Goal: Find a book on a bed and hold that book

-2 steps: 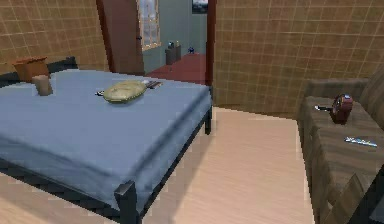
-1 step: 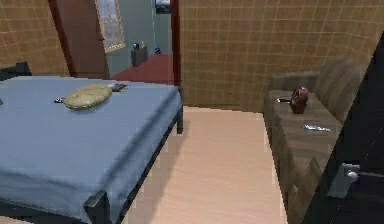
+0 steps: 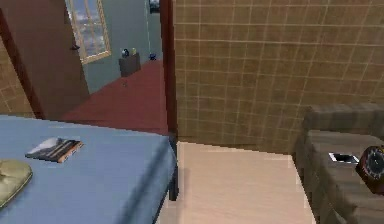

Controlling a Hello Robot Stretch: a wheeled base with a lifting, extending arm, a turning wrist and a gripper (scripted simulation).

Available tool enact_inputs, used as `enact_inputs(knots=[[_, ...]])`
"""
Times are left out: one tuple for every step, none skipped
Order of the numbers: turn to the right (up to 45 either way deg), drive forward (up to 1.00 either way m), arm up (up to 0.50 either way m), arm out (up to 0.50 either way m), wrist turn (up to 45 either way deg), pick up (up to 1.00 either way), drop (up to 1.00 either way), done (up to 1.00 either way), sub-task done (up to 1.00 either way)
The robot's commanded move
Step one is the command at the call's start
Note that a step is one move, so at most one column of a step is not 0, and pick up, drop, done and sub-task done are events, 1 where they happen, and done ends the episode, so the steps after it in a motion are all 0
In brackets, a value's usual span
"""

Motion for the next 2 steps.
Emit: enact_inputs(knots=[[0.0, 0.35, 0.00, 0.00, 0.0, 0.00, 0.00, 0.00, 0.00], [-45.0, 0.00, 0.00, 0.00, 0.0, 0.00, 0.00, 0.00, 0.00]])
